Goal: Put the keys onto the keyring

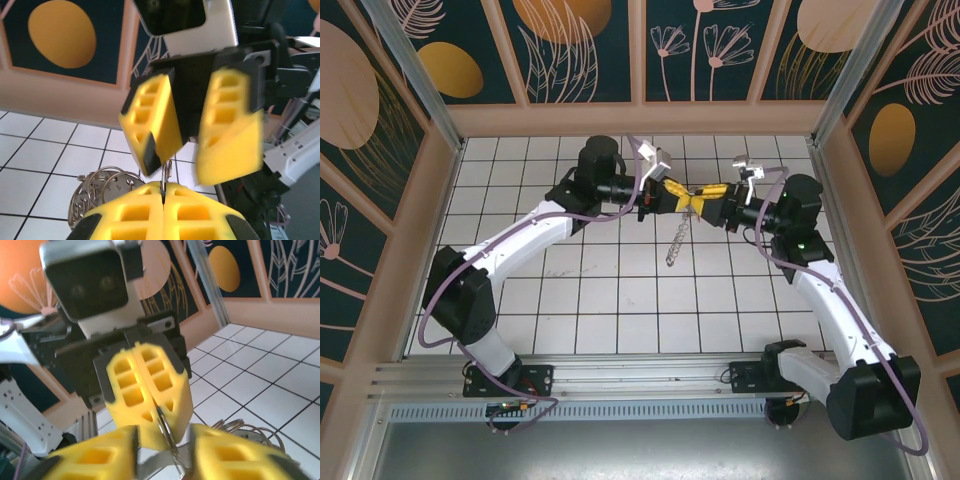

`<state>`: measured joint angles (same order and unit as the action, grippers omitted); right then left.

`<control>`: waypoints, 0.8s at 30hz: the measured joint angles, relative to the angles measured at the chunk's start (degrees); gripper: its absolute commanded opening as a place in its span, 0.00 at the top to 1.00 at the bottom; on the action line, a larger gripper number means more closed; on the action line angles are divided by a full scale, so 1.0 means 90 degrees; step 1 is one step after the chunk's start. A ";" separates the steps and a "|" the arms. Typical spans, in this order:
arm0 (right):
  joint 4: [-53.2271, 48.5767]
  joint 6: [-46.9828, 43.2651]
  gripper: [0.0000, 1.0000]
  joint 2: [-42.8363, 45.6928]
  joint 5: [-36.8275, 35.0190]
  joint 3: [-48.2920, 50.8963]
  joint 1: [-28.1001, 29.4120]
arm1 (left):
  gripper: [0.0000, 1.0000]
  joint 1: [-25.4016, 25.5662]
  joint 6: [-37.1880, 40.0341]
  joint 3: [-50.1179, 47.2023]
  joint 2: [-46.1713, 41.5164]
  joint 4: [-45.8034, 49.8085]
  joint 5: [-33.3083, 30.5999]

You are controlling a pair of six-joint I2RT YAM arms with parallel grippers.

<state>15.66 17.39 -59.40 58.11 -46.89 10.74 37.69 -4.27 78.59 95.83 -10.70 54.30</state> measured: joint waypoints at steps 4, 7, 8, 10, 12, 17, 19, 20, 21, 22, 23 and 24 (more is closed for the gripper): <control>0.0372 0.0423 0.56 0.0063 -0.0359 0.0007 -0.0265 | 1.00 0.0000 -0.0355 -0.0386 -0.0036 -0.0602 -0.0464; 0.0653 0.0695 0.53 0.0287 -0.0661 0.0175 -0.0284 | 1.00 -0.0044 -0.0624 -0.0651 -0.0121 -0.1042 -0.0697; 0.0763 0.0797 0.52 0.0389 -0.0729 0.0287 -0.0284 | 1.00 -0.0068 -0.0724 -0.0726 -0.0160 -0.1197 -0.0746; 0.1003 0.0950 0.48 0.0517 -0.0835 0.0495 -0.0284 | 1.00 -0.0126 -0.0916 -0.0823 -0.0216 -0.1501 -0.0763; 0.1275 0.1056 0.46 0.0546 -0.0911 0.0707 -0.0284 | 1.00 -0.0209 -0.1158 -0.0874 -0.0226 -0.1848 -0.0755; 0.1962 0.1299 0.46 0.0410 -0.1025 0.1248 -0.0284 | 1.00 -0.0457 -0.1955 -0.0913 -0.0216 -0.2662 -0.0578; 0.2208 0.1353 0.45 0.0272 -0.1025 0.1343 -0.0284 | 1.00 -0.0542 -0.2307 -0.0908 -0.0175 -0.3011 -0.0420; 0.2310 0.1372 0.45 0.0216 -0.1025 0.1360 -0.0284 | 1.00 -0.0573 -0.2436 -0.0896 -0.0141 -0.3116 -0.0362; 0.2460 0.1416 0.44 0.0138 -0.1022 0.1372 -0.0284 | 1.00 -0.0607 -0.2603 -0.0867 -0.0075 -0.3245 -0.0265; 0.2603 0.1455 0.44 0.0068 -0.1022 0.1375 -0.0284 | 1.00 -0.0622 -0.2747 -0.0838 -0.0002 -0.3332 -0.0197; 0.2747 0.1479 0.44 0.0005 -0.1020 0.1379 -0.0284 | 1.00 -0.0631 -0.2858 -0.0809 0.0061 -0.3373 -0.0143; 0.2905 0.1515 0.43 -0.0068 -0.1020 0.1384 -0.0284 | 1.00 -0.0636 -0.2973 -0.0772 0.0134 -0.3410 -0.0080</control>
<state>41.80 31.03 -60.01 48.93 -34.44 8.19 31.97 -31.03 71.64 97.03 -41.39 53.58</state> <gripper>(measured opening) 0.562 0.059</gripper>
